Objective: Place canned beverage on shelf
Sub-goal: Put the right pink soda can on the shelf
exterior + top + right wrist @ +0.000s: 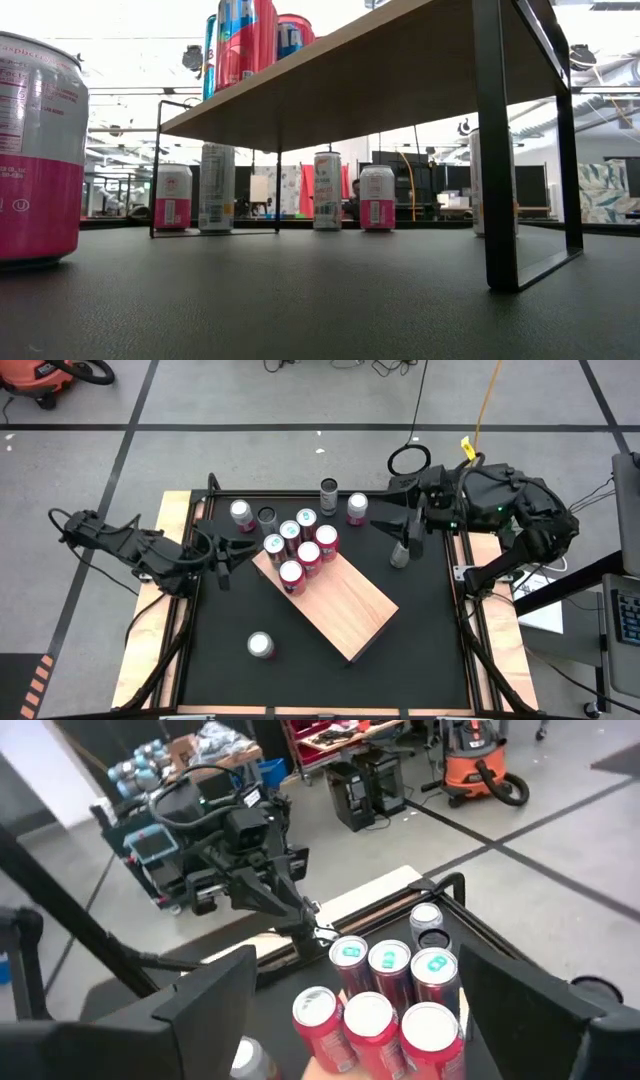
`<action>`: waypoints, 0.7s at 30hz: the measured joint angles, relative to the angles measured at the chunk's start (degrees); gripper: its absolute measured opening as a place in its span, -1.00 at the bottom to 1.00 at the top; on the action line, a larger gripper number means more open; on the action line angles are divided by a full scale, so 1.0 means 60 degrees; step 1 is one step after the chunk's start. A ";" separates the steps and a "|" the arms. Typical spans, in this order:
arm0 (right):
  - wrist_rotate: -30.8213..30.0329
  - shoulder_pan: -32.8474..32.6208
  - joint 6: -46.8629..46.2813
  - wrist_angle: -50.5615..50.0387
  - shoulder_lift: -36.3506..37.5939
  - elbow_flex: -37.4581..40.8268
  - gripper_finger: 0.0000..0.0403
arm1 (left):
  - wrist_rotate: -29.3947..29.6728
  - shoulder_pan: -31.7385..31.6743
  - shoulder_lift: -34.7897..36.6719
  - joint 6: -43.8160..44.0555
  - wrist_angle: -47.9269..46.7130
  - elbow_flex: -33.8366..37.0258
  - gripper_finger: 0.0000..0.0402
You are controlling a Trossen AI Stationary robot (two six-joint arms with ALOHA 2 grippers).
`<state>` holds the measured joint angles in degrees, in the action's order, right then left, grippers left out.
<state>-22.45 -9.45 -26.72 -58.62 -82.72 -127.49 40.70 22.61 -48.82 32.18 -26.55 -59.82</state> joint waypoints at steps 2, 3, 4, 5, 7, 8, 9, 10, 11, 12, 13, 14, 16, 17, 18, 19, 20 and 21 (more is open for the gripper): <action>0.0001 0.0071 -0.0390 0.0015 0.0000 -0.0001 0.61 | 0.0062 -0.0032 0.0000 -0.0008 0.0186 -0.0091 -0.48; -0.0002 0.0083 -0.0592 0.0032 0.0000 0.0001 0.61 | 0.0098 -0.0048 0.0000 -0.0022 0.0319 -0.0100 -0.48; -0.0001 0.0083 -0.0749 0.0070 0.0000 -0.0001 0.61 | 0.0122 -0.0068 0.0000 -0.0084 0.0443 -0.0100 -0.48; -0.0002 0.0083 -0.0874 0.0131 -0.0014 -0.0002 0.61 | 0.0121 -0.0086 0.0000 -0.0226 0.0525 -0.0100 -0.48; -0.0009 0.0090 -0.1107 0.0188 -0.0062 -0.0002 0.61 | 0.0082 -0.0087 0.0001 -0.0597 0.0635 -0.0100 -0.48; -0.0016 0.0090 -0.1253 0.0188 -0.0076 -0.0002 0.61 | 0.0044 -0.0084 0.0020 -0.0746 0.0626 -0.0100 -0.48; -0.0016 0.0090 -0.1390 0.0177 -0.0098 -0.0002 0.61 | 0.0044 -0.0087 0.0036 -0.0848 0.0576 -0.0100 -0.48; -0.0015 0.0103 -0.1490 0.0156 -0.0146 -0.0002 0.61 | 0.0041 -0.0087 0.0065 -0.0927 0.0576 -0.0100 -0.48; -0.0012 0.0154 -0.1534 0.0149 -0.0175 -0.0002 0.61 | 0.0037 -0.0087 0.0102 -0.0928 0.0580 -0.0100 -0.48; -0.0019 0.0210 -0.1547 0.0104 -0.0208 -0.0002 0.61 | 0.0037 -0.0087 0.0138 -0.0928 0.0576 -0.0100 -0.48; -0.0013 0.0264 -0.1547 0.0025 -0.0241 -0.0002 0.61 | 0.0038 -0.0087 0.0172 -0.0928 0.0576 -0.0100 -0.48; -0.0001 0.0349 -0.1542 -0.0037 -0.0268 -0.0002 0.61 | 0.0039 -0.0087 0.0204 -0.0931 0.0578 -0.0101 -0.48; 0.0015 0.0583 -0.1351 -0.0066 -0.0335 -0.0002 0.61 | 0.0072 -0.0087 0.0267 -0.0928 0.0578 -0.0100 -0.48; 0.0015 0.0707 -0.1146 -0.0033 -0.0373 -0.0002 0.61 | 0.0189 -0.0087 0.0285 -0.0931 0.0583 -0.0100 -0.48; 0.0027 0.0817 -0.0908 0.0018 -0.0393 -0.0002 0.61 | 0.0304 -0.0087 0.0298 -0.0939 0.0583 -0.0100 -0.48; 0.0073 0.0939 -0.0667 0.0077 -0.0409 -0.0002 0.61 | 0.0450 -0.0087 0.0302 -0.0950 0.0583 -0.0100 -0.48; 0.0195 0.1081 -0.0441 0.0127 -0.0437 -0.0002 0.61 | 0.0586 -0.0092 0.0302 -0.0950 0.0583 -0.0100 -0.48; 0.0384 0.1250 -0.0244 0.0169 -0.0467 -0.0002 0.61 | 0.0732 -0.0109 0.0302 -0.0950 0.0583 -0.0100 -0.48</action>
<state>-20.15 -1.95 -28.18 -57.61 -85.52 -127.50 45.10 21.96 -47.00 26.48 -23.05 -60.42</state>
